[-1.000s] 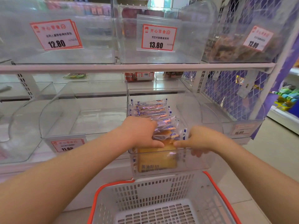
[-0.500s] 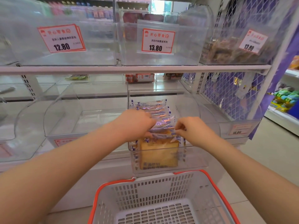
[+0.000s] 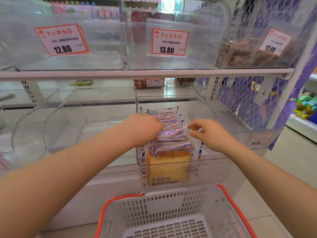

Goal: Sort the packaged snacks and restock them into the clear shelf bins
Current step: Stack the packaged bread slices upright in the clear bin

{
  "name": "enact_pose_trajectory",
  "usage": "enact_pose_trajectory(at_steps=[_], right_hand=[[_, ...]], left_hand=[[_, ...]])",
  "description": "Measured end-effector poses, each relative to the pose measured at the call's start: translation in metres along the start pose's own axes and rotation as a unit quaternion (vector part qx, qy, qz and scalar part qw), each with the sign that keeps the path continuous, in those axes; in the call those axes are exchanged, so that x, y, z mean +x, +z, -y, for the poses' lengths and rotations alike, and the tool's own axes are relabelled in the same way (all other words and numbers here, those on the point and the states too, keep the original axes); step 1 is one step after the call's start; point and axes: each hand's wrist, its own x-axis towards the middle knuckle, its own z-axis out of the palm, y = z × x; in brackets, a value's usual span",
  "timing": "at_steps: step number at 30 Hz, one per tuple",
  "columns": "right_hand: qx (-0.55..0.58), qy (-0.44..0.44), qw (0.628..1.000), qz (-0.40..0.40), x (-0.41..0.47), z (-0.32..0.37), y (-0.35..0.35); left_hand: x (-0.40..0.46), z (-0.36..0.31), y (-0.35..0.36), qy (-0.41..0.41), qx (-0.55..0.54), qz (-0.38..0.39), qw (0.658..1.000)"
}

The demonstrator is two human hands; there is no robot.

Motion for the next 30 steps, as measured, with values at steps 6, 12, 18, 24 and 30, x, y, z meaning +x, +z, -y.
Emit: enact_pose_trajectory(at_steps=[6, 12, 18, 24, 30], right_hand=[[-0.048, 0.015, 0.999, -0.001, 0.015, 0.002, 0.004], [-0.062, 0.009, 0.998, 0.014, 0.013, -0.005, 0.0], [-0.042, -0.01, 0.999, 0.014, 0.032, -0.002, 0.0], [-0.096, -0.01, 0.995, 0.033, 0.052, 0.001, 0.01], [-0.086, 0.008, 0.995, 0.042, 0.053, -0.012, 0.01]], left_hand=[[0.011, 0.001, 0.003, -0.035, 0.01, 0.061, 0.997], [0.004, 0.008, 0.005, -0.032, -0.017, 0.08, 0.996], [0.031, 0.013, 0.001, -0.064, -0.027, 0.027, 0.997], [0.046, 0.015, 0.013, -0.076, 0.023, 0.086, 0.993], [0.049, 0.02, 0.017, -0.079, 0.018, 0.083, 0.993]])
